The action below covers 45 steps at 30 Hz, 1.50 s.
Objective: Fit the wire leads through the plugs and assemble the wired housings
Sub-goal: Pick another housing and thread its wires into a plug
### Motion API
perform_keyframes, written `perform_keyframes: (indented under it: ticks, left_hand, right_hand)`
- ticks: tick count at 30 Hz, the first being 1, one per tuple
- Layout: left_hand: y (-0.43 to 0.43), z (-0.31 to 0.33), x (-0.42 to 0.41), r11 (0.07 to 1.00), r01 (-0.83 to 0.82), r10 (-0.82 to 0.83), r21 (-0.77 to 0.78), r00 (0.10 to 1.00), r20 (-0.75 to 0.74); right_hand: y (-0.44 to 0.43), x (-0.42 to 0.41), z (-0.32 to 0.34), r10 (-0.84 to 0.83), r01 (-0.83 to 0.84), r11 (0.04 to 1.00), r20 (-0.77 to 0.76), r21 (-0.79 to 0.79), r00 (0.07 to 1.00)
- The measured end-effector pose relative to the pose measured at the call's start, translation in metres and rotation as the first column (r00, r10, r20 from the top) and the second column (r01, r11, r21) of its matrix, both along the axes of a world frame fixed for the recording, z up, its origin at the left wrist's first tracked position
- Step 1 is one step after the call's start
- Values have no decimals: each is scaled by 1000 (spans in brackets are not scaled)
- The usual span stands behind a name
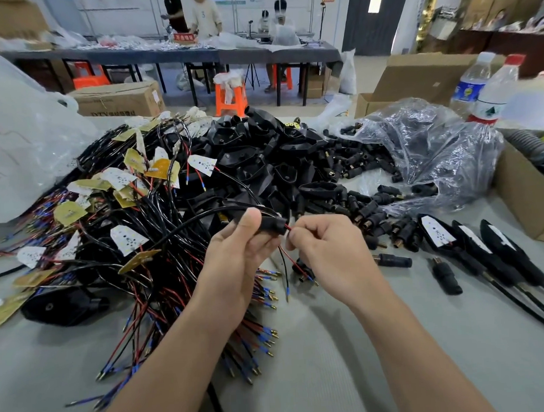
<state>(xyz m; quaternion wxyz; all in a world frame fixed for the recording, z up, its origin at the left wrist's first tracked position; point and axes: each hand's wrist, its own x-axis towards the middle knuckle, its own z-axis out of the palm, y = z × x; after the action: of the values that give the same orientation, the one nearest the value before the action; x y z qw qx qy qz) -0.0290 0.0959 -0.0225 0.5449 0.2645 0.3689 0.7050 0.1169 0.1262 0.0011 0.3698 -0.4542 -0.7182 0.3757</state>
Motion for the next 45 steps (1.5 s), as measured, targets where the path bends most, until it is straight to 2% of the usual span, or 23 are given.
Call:
perform_keyframes:
  ticks: [4, 6, 8, 10, 13, 16, 19, 20, 24, 26, 29, 34, 41, 45]
  left_hand:
    - [-1, 2, -1, 997, 69, -72, -29, 991, -114]
    - [-1, 3, -2, 997, 79, -80, -12, 982, -173]
    - [-1, 5, -2, 1000, 15, -13, 17, 993, -114]
    - [-1, 9, -9, 995, -91, 91, 31, 996, -14]
    - [-2, 16, -25, 982, -179, 178, 63, 984, 21]
    - [-4, 18, -31, 982, -166, 164, 88, 986, 32]
    - [-5, 15, -24, 992, -94, 96, 85, 995, -22]
    - [-5, 13, -21, 995, -57, 61, 86, 997, -47]
    - [-3, 8, -15, 995, 43, -35, 91, 995, -91]
    - [-2, 6, -13, 996, 50, -40, 73, 992, -123]
    - [-2, 4, -14, 997, 43, -29, 67, 980, -199]
    - [-3, 3, -16, 999, -26, 32, 25, 955, -294]
    - [-2, 5, -17, 999, 32, -26, 37, 987, -160]
    - [-4, 7, -17, 996, 65, -56, 59, 988, -144]
  right_hand:
    - [1, 3, 0, 25, -22, 999, 62, -47, 998]
    - [4, 4, -3, -14, 16, 1000, 137, -16, 990]
    - [7, 5, -4, -63, 64, 998, 229, 5, 971]
    - [11, 9, -3, -79, 93, 995, 260, -41, 962]
    - [16, 22, -2, -189, 209, 977, 302, -36, 934]
    - [21, 34, -4, -396, 382, 916, 415, 121, 819]
    - [19, 32, -6, -481, 397, 876, 550, 273, 683]
    - [17, 29, -6, -481, 374, 876, 528, 303, 700]
    - [4, 8, -4, -286, 225, 940, 229, 258, 931]
    - [-3, -4, -6, -173, 138, 965, 149, 221, 974]
    - [-5, -12, -13, -136, 110, 980, 158, 166, 978]
    - [-3, -12, -14, -138, 130, 988, 92, 88, 986]
    - [-6, -13, -10, -105, 107, 994, -37, 39, 994]
    - [-5, -11, -8, -57, 59, 998, -83, 17, 995]
